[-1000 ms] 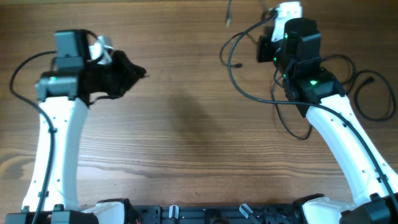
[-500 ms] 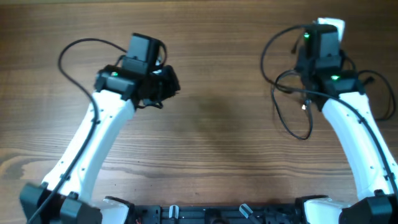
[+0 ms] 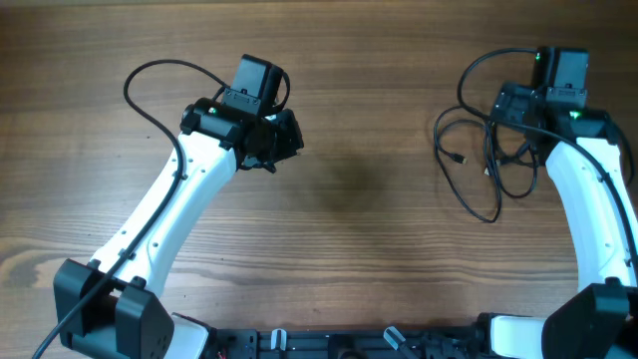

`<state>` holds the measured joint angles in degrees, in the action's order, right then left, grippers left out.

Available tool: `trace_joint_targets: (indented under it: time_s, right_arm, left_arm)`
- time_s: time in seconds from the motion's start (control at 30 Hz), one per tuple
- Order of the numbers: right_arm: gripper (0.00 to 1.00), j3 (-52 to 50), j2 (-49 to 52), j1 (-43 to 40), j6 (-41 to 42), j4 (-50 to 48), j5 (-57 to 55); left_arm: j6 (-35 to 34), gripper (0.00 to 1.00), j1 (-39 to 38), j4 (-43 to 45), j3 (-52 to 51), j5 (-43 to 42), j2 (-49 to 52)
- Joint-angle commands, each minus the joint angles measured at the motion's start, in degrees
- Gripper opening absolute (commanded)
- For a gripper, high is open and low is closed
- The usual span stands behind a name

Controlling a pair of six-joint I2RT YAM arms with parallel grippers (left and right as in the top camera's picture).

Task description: Untangle cables

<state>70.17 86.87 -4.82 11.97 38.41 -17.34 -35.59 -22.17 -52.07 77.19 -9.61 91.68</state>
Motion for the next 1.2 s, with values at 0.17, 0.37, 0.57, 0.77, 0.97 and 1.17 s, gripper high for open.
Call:
trace_joint_targets:
  time_s: [0.17,0.37,0.57,0.77,0.97,1.17]
  right_arm:
    - [1.00,0.61,1.49,-0.13,1.01,-0.02,12.26]
    - [1.00,0.61,1.49,-0.13,1.11,-0.04,13.40]
    - [1.00,0.61,1.49,-0.13,1.11,-0.02,13.40]
    - [1.00,0.61,1.49,-0.13,1.11,-0.04,13.40]
    - [1.00,0.61,1.49,-0.13,1.11,-0.04,13.40]
    - [1.00,0.61,1.49,-0.13,1.11,-0.04,13.40]
  left_arm:
    - [0.87,0.20,-0.17,0.42,-0.37,0.98,0.37]
    - [0.87,0.22,-0.17,0.61,-0.37,1.01,0.37]
    - [0.87,1.00,-0.17,0.59,-0.37,1.40,0.37]
    - [0.87,1.00,-0.17,0.59,-0.37,1.40,0.37]
    - [0.87,1.00,-0.17,0.59,-0.37,1.40,0.37]
    - [0.87,1.00,-0.17,0.59,-0.37,1.40,0.37]
